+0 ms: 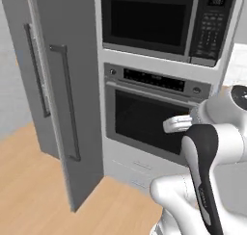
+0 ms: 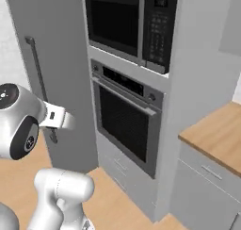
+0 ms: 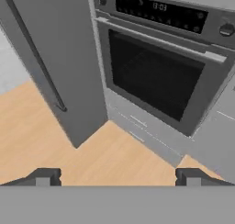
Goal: Place one lemon and one fish in each tupperware on the nearby counter, to pack two identical lunches.
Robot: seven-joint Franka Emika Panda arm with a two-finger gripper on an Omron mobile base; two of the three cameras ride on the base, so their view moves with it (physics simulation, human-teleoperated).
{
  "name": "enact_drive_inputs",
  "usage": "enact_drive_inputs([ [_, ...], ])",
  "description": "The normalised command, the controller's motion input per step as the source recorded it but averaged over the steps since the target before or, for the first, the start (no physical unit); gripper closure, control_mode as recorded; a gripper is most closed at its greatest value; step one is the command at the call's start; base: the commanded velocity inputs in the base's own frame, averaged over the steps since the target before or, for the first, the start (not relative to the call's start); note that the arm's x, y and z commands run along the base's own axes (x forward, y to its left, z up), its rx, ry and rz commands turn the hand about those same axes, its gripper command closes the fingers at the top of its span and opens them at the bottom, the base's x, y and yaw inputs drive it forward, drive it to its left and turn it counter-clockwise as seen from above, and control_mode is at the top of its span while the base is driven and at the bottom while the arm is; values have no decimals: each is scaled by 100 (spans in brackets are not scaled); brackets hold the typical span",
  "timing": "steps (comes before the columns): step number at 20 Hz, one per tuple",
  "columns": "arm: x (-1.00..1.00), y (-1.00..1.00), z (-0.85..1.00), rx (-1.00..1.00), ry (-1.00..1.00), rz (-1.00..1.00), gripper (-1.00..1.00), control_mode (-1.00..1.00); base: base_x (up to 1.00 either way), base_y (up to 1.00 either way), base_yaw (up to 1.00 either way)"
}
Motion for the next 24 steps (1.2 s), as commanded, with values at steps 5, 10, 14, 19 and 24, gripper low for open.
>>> enact_drive_inputs([
  [5, 0, 0, 0, 0, 0, 0, -100, 100, 0, 27, 93],
  [10, 0, 0, 0, 0, 0, 0, -100, 100, 0, 25, 93],
  [14, 0, 0, 0, 0, 0, 0, -100, 100, 55, 42, 74],
  [19, 0, 0, 0, 0, 0, 0, -100, 100, 100, 56, 29],
  [24, 0, 0, 0, 0, 0, 0, -100, 100, 100, 75, 7],
])
